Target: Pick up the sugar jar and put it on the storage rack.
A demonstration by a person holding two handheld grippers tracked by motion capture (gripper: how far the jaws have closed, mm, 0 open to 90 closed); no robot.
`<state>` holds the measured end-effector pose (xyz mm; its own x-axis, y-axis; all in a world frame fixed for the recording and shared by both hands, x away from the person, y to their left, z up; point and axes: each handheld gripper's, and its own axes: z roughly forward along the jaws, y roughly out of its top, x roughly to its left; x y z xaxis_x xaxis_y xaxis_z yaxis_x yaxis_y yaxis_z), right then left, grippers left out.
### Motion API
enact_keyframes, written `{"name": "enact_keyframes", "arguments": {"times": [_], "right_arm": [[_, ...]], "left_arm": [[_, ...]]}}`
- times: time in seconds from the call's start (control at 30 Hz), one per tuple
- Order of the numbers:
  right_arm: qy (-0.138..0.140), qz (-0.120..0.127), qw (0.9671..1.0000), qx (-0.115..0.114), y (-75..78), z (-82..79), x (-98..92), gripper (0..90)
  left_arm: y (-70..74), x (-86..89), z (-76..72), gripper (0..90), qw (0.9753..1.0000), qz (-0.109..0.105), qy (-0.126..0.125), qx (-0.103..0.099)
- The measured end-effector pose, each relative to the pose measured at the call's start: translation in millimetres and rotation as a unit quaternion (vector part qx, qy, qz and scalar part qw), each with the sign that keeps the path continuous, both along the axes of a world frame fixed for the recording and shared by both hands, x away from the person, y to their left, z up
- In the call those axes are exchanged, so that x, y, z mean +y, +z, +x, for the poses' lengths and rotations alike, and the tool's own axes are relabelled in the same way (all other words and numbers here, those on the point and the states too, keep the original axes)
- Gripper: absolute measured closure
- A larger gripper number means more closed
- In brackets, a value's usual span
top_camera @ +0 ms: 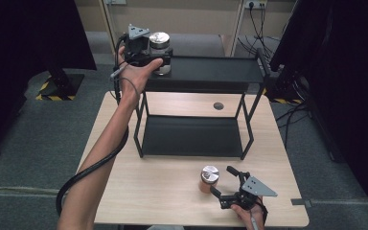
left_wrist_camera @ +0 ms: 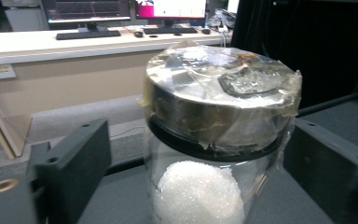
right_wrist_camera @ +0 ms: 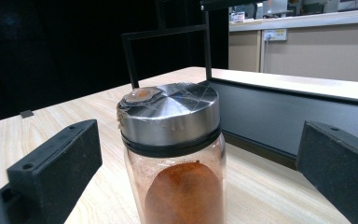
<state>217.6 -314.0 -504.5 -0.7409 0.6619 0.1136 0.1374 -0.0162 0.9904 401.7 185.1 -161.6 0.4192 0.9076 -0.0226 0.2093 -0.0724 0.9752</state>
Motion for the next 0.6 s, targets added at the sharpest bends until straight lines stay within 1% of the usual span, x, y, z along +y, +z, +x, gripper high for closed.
{"name": "enact_keyframes", "arguments": {"times": [0.1, 0.3, 0.37, 0.4, 0.43, 0.53, 0.6], "right_arm": [[0.0, 0.001, 1.0, 0.0, -0.1, 0.1, 0.2, 0.4], [0.0, 0.001, 1.0, 0.001, -0.3, 0.0, 0.1, 0.4], [0.0, 0.001, 1.0, 0.001, -0.2, 0.0, 0.1, 0.4], [0.0, 0.001, 1.0, 0.001, -0.2, 0.0, 0.2, 0.4], [0.0, 0.001, 1.0, 0.001, -0.2, 0.0, 0.2, 0.4], [0.0, 0.001, 1.0, 0.001, -0.3, -0.1, 0.2, 0.4], [0.0, 0.001, 1.0, 0.001, -0.3, -0.1, 0.2, 0.4]], "left_arm": [[-0.8, -0.3, -3.0, 0.9, 0.9999, -0.01, 0.002, 0.0], [-1.9, 0.2, -9.7, 0.3, 0.9999, -0.015, -0.003, 0.001], [-2.4, 0.9, -12.4, 0.0, 0.9998, -0.019, -0.006, 0.0], [-3.4, 2.6, -15.2, 0.0, 0.9996, -0.028, -0.011, 0.0], [-3.6, 3.1, -16.9, 0.0, 0.9995, -0.029, -0.013, 0.001], [-5.5, 3.8, -25.5, 0.1, 0.9996, -0.025, -0.015, -0.003], [-7.6, 5.3, -30.9, 0.0, 0.9995, -0.027, -0.018, -0.003]]}}
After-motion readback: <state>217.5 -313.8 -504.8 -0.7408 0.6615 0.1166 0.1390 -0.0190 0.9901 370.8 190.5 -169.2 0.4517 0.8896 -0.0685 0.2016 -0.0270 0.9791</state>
